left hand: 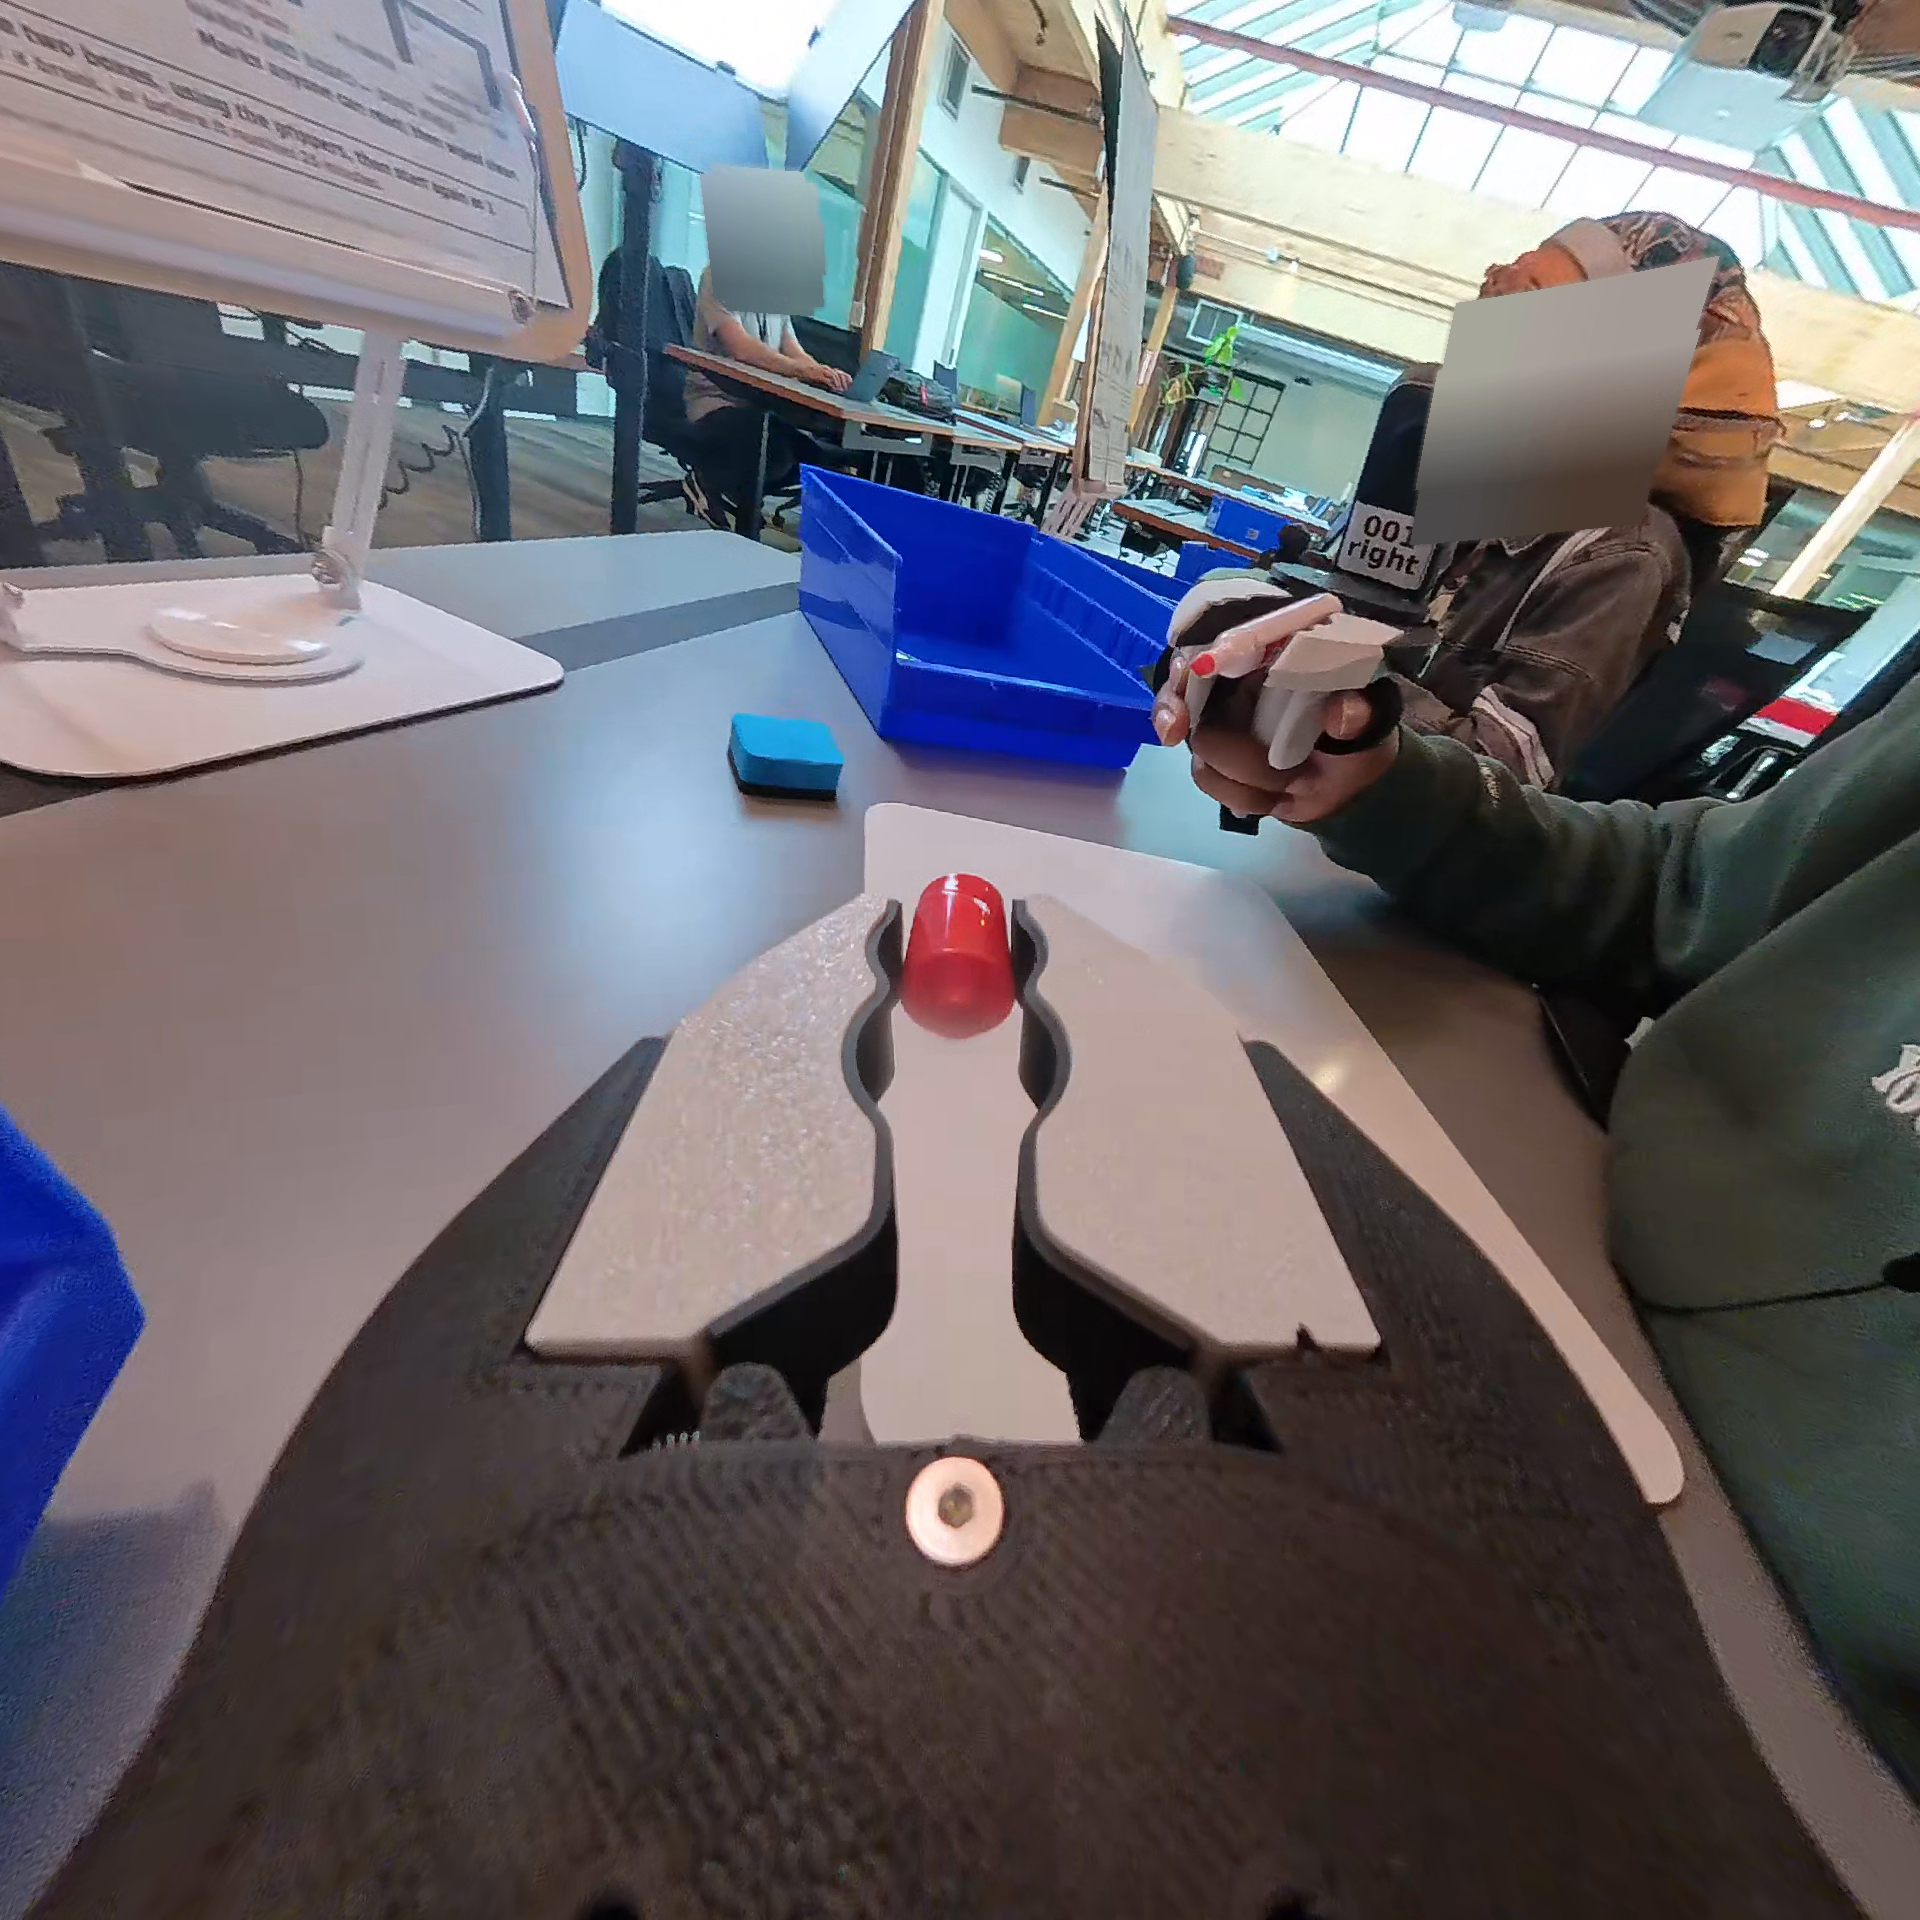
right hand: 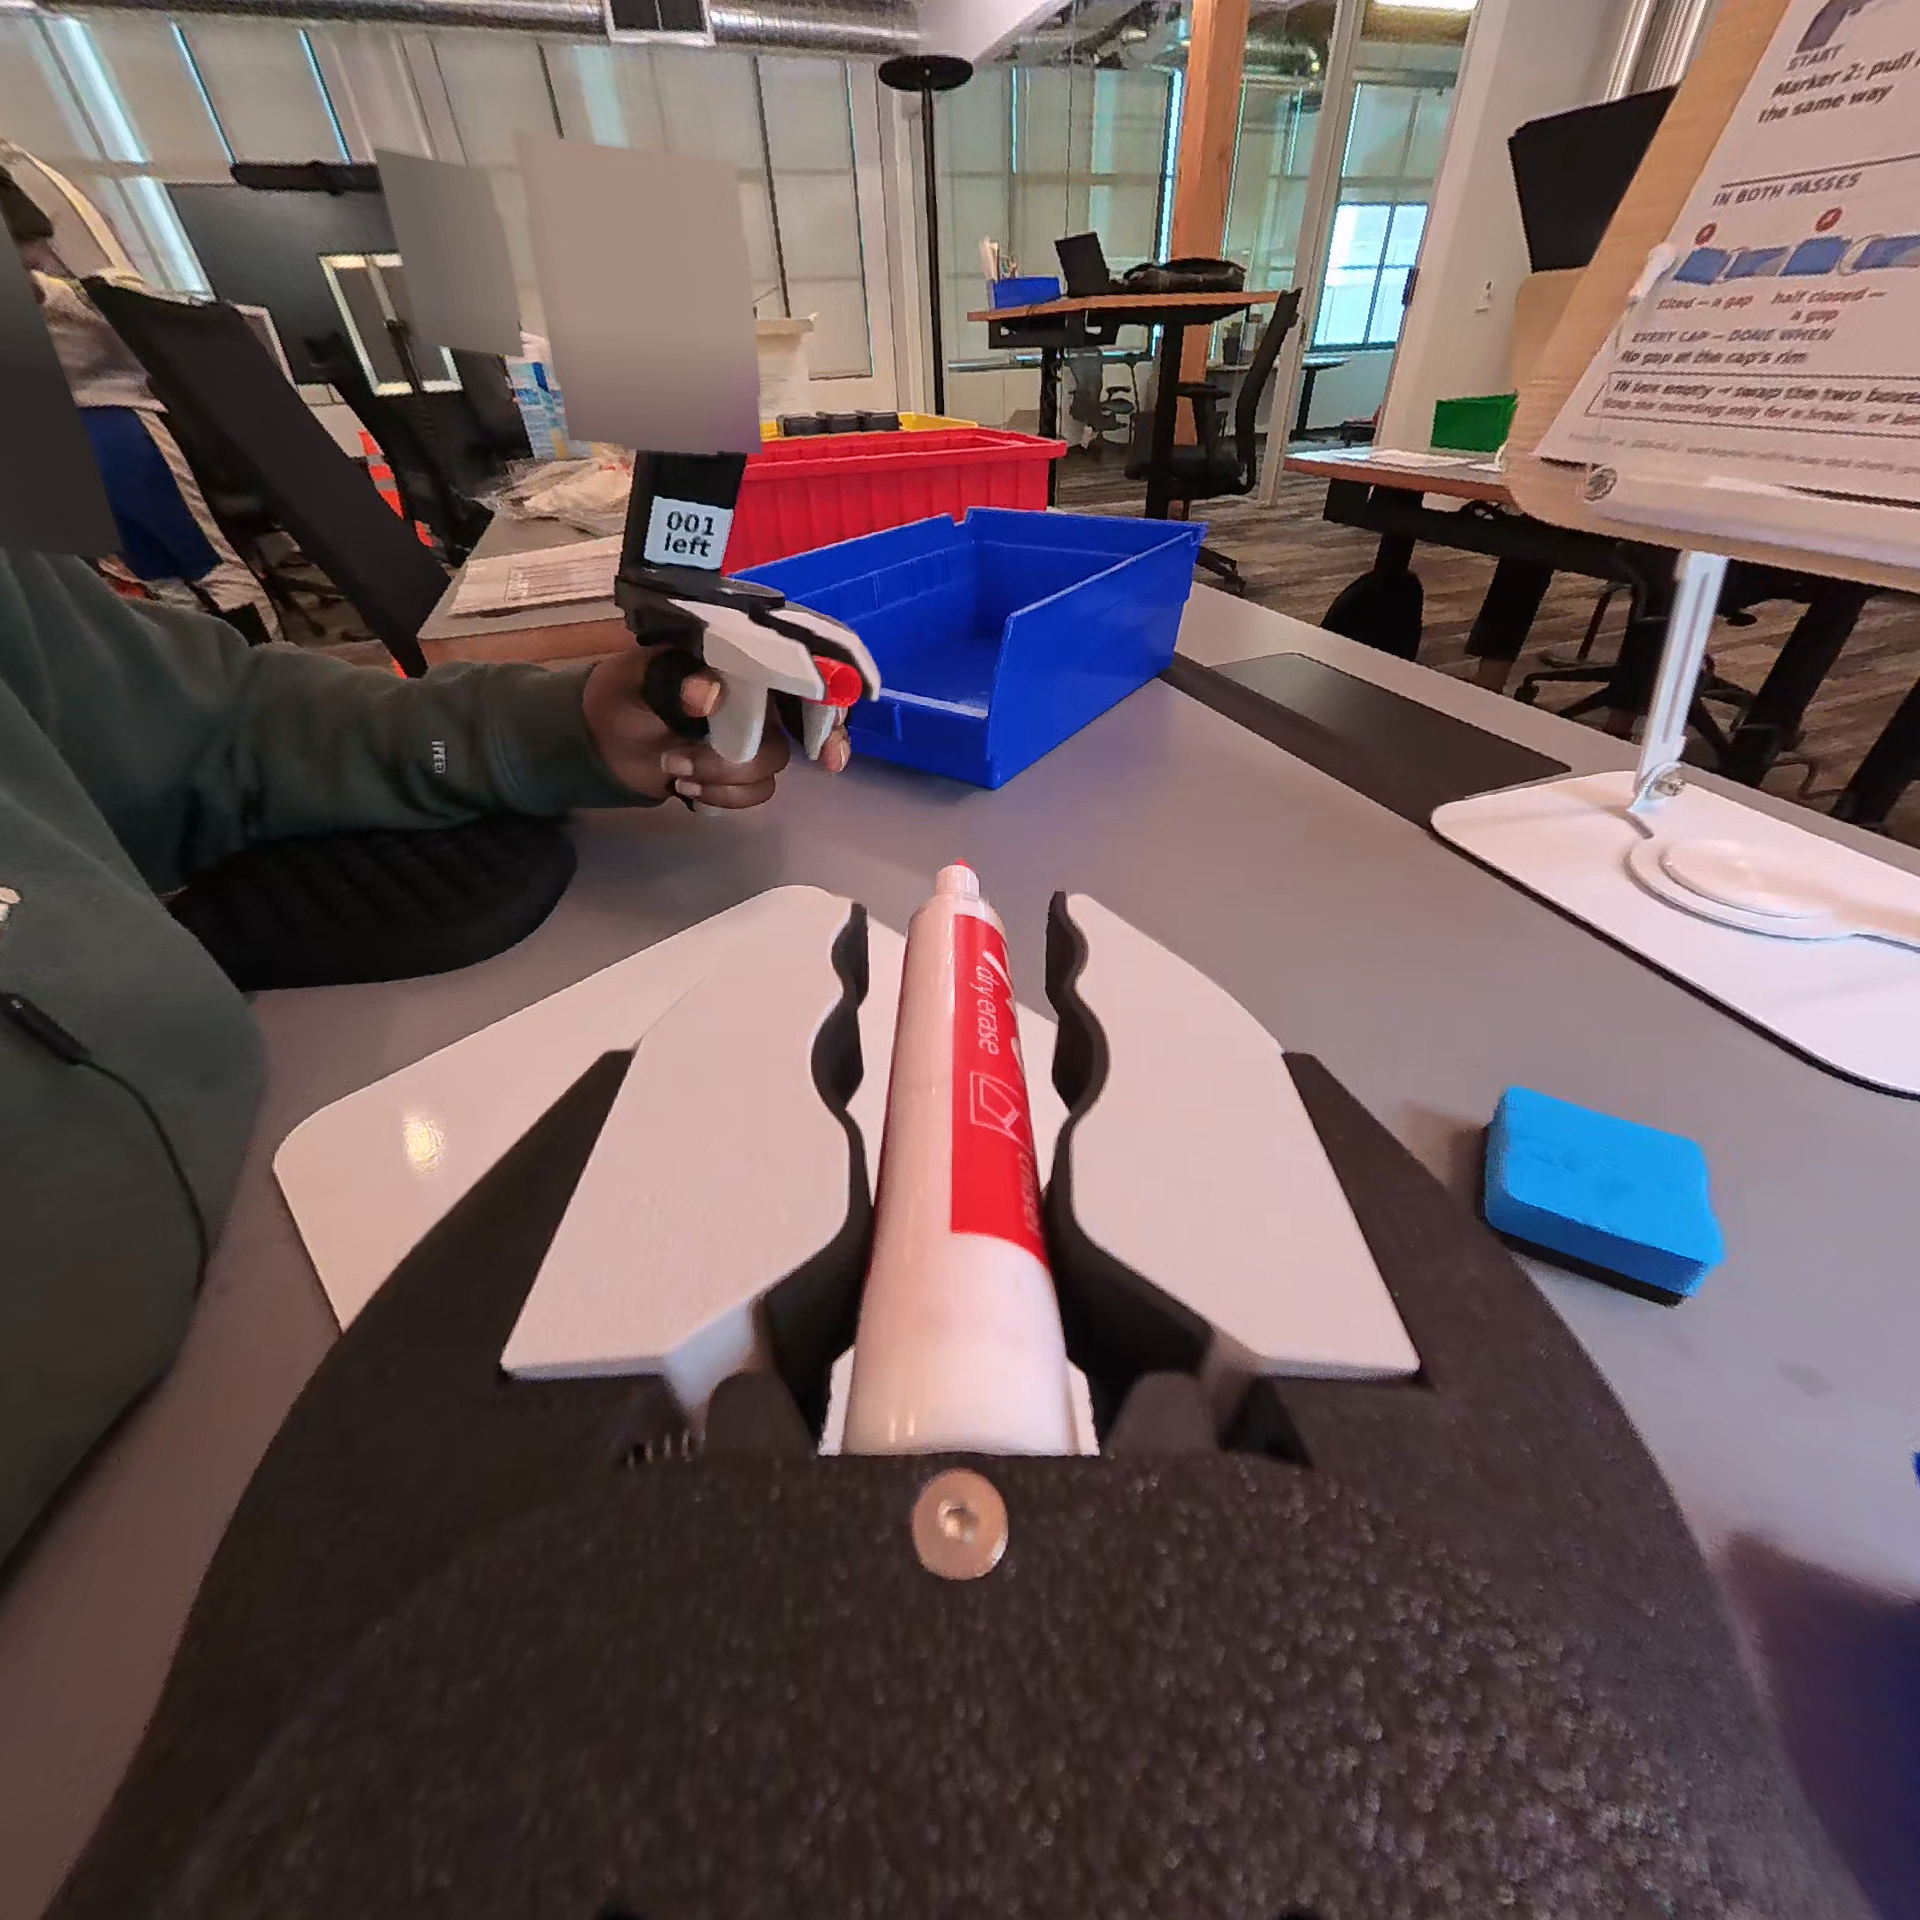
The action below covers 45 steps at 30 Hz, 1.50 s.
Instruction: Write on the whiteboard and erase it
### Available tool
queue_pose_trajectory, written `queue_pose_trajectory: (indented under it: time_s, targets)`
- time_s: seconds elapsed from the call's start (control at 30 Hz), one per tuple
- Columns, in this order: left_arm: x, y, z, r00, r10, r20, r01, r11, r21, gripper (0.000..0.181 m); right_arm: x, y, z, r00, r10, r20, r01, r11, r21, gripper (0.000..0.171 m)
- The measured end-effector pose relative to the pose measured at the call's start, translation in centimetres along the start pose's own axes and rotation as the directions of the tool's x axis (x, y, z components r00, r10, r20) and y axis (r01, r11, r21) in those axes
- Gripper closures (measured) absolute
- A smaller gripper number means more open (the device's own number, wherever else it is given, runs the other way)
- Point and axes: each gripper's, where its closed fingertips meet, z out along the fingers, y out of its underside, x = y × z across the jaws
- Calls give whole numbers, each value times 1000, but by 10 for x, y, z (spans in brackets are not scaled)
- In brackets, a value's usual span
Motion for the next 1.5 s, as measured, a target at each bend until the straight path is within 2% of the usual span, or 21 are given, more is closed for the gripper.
queue_pose_trajectory:
  time_s: [0.13, 0.27, 0.43, 0.57, 0.8, 1.13, 1.5]
  targets:
    - [-4, 0, -6, 998, 48, 33, -48, 999, 1, 162, -5, 8, 12, 1000, -7, 8, 7, 997, -72, 137]
    - [-4, 5, -10, 992, 111, 55, -110, 994, -20, 162, -19, 28, 36, 999, 9, 52, 3, 974, -225, 137]
    - [-6, 21, -13, 967, 246, 69, -237, 964, -123, 161, -50, 59, 70, 986, 6, 168, 73, 885, -460, 137]
    - [-4, 28, -15, 961, 270, 53, -260, 953, -155, 161, -70, 70, 88, 966, -4, 257, 154, 809, -567, 137]
    - [-3, 38, -17, 958, 285, 31, -274, 942, -194, 161, -77, 84, 112, 949, 27, 313, 195, 728, -657, 137]
    - [-1, 42, -18, 960, 279, 8, -272, 941, -203, 161, -81, 94, 128, 941, 58, 335, 210, 675, -707, 137]
    - [0, 40, -18, 959, 284, 9, -276, 940, -200, 161, -76, 102, 138, 935, -14, 355, 293, 598, -746, 138]
